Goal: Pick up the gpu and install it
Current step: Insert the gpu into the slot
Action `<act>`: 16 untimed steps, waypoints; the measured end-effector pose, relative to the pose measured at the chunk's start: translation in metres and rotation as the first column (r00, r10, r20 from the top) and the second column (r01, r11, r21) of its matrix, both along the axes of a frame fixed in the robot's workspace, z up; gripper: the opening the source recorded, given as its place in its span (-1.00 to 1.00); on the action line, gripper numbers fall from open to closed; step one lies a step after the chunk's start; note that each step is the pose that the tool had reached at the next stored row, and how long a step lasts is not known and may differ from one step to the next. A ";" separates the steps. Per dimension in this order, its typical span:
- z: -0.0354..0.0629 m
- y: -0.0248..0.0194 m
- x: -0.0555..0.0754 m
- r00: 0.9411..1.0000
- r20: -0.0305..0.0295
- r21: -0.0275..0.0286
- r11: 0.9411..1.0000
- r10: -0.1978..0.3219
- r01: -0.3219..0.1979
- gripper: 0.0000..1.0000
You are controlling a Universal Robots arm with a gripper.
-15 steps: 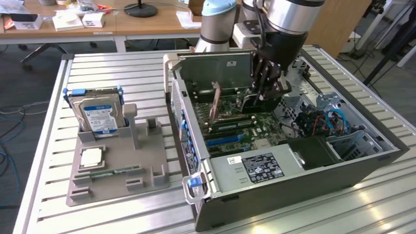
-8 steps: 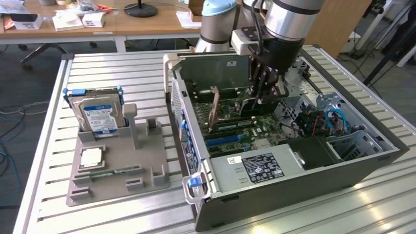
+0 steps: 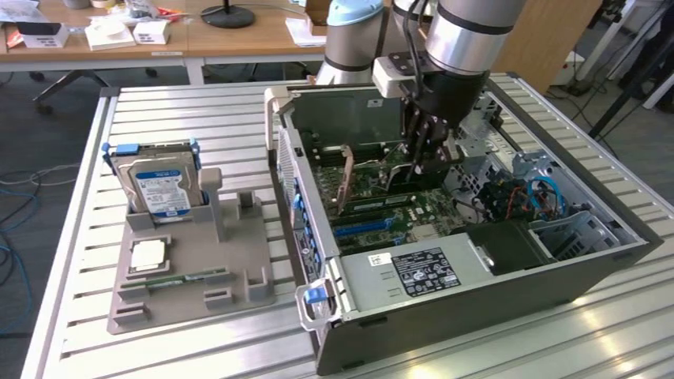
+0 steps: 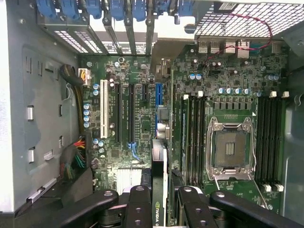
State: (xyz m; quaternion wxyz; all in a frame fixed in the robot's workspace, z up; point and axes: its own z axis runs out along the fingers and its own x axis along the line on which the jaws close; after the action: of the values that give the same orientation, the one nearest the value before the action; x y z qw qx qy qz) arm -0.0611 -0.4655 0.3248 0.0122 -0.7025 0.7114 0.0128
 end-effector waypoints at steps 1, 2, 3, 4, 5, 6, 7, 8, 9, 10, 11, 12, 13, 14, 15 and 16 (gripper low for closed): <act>-0.0012 0.0000 0.000 1.000 0.000 0.000 1.000 0.000 0.000 -0.47; -0.0023 0.0000 0.000 1.000 0.000 0.000 1.000 0.001 -0.001 -0.47; -0.0032 0.0000 0.000 1.000 0.000 0.000 1.000 0.001 -0.001 -0.47; -0.0041 0.0000 0.000 1.000 0.000 0.000 1.000 0.001 -0.001 -0.47; -0.0050 0.0000 0.000 1.000 0.000 0.000 1.000 0.001 -0.001 -0.47; -0.0061 0.0000 0.000 1.000 0.000 0.000 1.000 0.001 -0.001 -0.47; -0.0073 0.0000 0.000 1.000 0.000 0.000 1.000 0.002 -0.002 -0.47; -0.0086 0.0000 0.000 1.000 0.000 0.000 1.000 0.002 -0.002 -0.47; -0.0099 0.0000 0.000 1.000 0.000 0.000 1.000 0.002 -0.002 -0.47; -0.0114 0.0000 0.000 1.000 0.000 0.000 1.000 0.003 -0.003 -0.47; -0.0128 0.0000 0.000 1.000 0.000 0.000 1.000 0.003 -0.003 -0.47; -0.0141 0.0000 0.000 1.000 0.000 0.000 1.000 0.003 -0.003 -0.47; -0.0154 0.0000 0.000 1.000 0.000 0.000 1.000 0.004 -0.004 -0.47; -0.0167 0.0000 0.000 1.000 0.000 0.000 1.000 0.004 -0.004 -0.47; -0.0179 0.0000 0.000 1.000 0.000 0.000 1.000 0.004 -0.004 -0.47; -0.0191 0.0000 -0.001 1.000 0.000 0.000 1.000 0.005 -0.005 -0.47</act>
State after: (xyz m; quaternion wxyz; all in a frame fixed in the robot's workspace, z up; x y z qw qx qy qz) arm -0.0616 -0.4654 0.3057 0.0122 -0.7042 0.7098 0.0128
